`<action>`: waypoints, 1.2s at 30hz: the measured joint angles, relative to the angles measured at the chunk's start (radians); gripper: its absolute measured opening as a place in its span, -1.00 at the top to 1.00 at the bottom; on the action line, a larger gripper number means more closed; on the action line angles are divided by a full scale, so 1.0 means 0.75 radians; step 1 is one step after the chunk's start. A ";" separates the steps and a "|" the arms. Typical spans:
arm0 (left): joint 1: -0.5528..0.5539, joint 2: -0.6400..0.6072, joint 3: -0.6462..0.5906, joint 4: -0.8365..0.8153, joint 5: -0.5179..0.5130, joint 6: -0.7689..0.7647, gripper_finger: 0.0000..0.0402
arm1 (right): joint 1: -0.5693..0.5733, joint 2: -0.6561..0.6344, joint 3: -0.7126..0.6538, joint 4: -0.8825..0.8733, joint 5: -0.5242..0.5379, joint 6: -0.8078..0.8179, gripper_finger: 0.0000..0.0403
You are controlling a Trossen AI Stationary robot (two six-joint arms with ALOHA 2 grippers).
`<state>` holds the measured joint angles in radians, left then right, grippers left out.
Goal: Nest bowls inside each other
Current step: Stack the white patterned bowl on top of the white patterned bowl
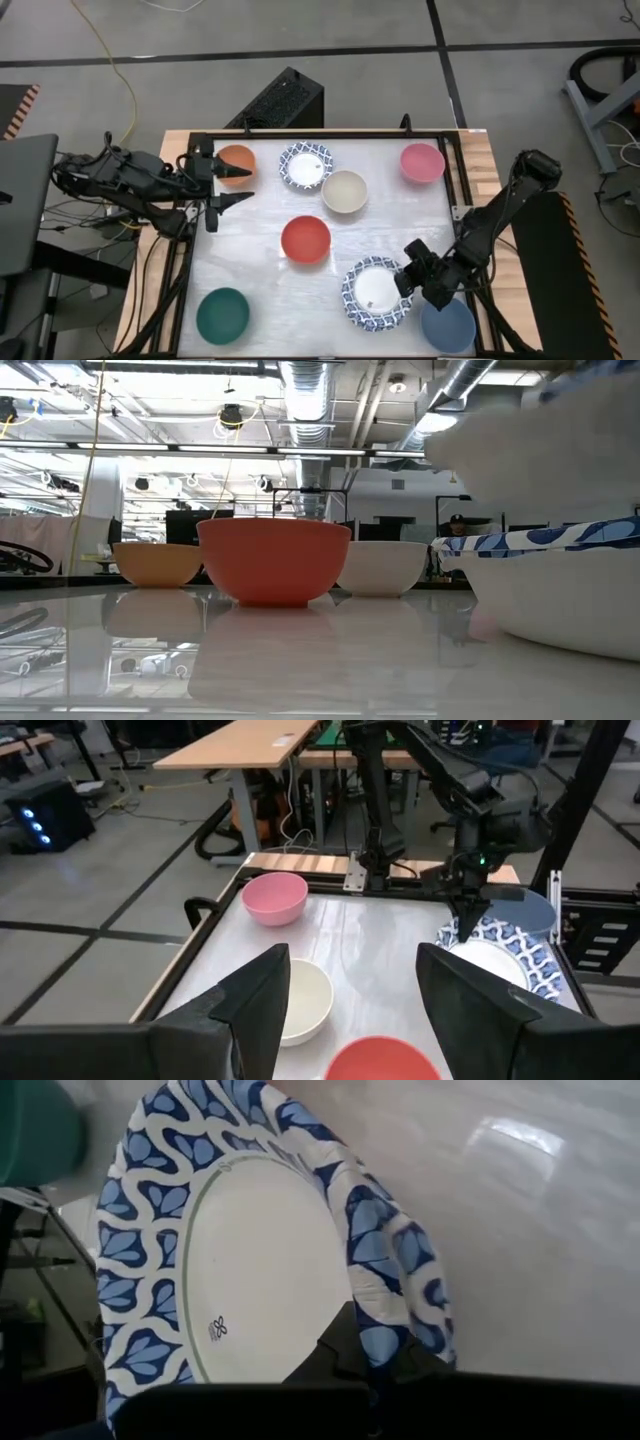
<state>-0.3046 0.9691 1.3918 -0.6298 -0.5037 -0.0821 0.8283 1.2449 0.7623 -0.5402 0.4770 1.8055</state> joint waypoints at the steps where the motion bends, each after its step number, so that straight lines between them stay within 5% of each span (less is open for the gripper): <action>1: 0.000 0.000 0.000 0.000 -0.004 -0.002 -0.04 | 0.006 0.000 -0.016 0.023 0.009 0.002 0.99; 12: 0.000 0.001 0.000 0.000 -0.057 -0.017 -0.04 | 0.010 0.000 -0.131 0.179 0.031 -0.018 0.95; 30: 0.000 0.001 0.000 -0.010 -0.114 0.014 -0.05 | -0.034 0.000 -0.130 0.296 -0.115 -0.196 0.08; 36: 0.000 0.001 0.000 -0.010 -0.115 0.027 -0.05 | -0.062 -0.004 -0.129 0.252 -0.126 -0.176 -0.05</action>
<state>-0.3046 0.9695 1.3918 -0.6376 -0.5900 -0.0616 0.7818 1.2416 0.6655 -0.3515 0.3828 1.6737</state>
